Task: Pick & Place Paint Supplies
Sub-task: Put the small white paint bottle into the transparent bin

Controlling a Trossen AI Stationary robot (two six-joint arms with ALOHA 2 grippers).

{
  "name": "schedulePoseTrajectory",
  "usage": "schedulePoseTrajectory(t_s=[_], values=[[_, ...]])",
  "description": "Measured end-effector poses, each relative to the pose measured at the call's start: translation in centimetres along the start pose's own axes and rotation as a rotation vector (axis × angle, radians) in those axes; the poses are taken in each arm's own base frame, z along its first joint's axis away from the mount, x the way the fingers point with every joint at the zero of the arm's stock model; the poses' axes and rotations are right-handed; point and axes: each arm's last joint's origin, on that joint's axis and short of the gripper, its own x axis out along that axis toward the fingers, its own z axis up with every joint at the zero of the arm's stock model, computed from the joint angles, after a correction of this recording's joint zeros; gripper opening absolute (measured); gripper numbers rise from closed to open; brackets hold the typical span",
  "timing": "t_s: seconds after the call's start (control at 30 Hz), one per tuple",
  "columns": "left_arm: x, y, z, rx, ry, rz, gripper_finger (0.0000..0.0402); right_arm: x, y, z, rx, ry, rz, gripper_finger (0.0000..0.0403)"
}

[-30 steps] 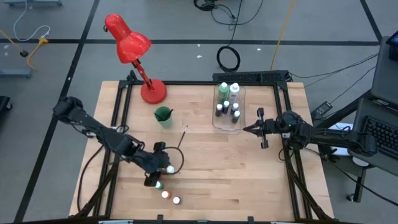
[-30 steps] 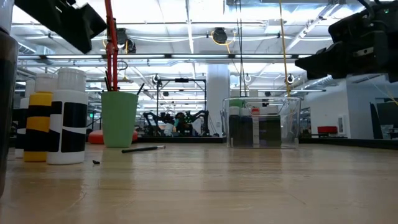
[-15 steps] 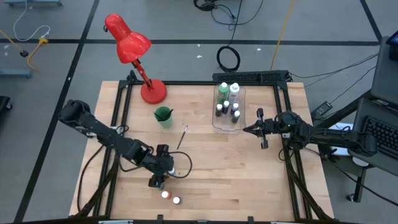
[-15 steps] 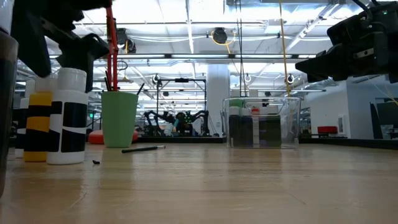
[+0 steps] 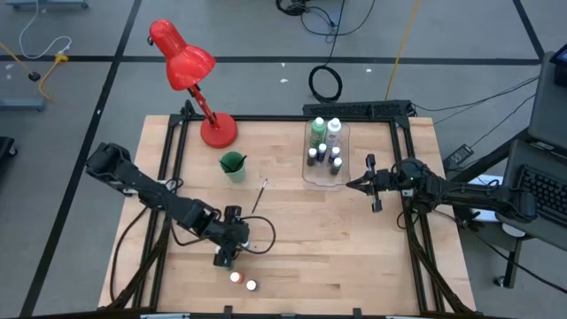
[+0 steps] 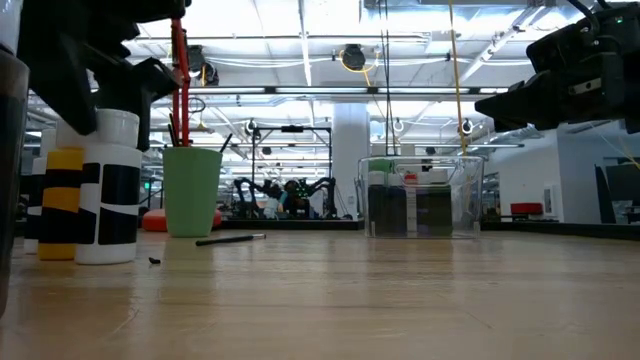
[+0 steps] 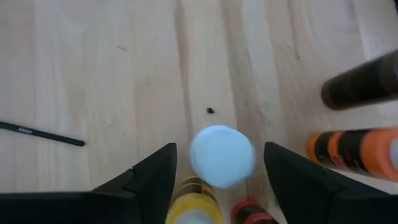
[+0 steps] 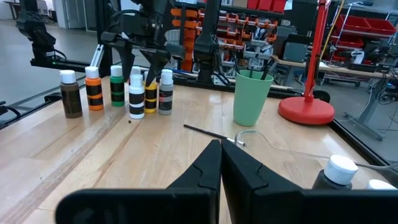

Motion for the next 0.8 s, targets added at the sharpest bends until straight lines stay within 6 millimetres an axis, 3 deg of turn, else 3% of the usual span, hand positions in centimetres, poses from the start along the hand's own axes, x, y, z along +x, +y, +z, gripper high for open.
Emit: schedulePoseTrajectory(t_s=[0.23,0.47,0.7,0.8], values=[[0.0,0.2,0.1,-0.008,-0.001,0.005,0.0186,0.0,0.0,0.0,0.001,0.001,0.000,0.0004],[0.1,0.7,0.2,0.037,-0.012,0.041,0.0102,0.0,0.0,0.0,-0.008,0.001,0.000,0.0004],[-0.3,1.5,1.0,0.003,-0.066,0.080,0.0098,0.0,0.0,-0.1,-0.005,0.006,0.001,0.0004],[-1.5,2.1,2.7,-0.031,-0.114,0.050,0.0098,0.0,0.0,-0.1,-0.005,0.006,0.001,0.0004]])
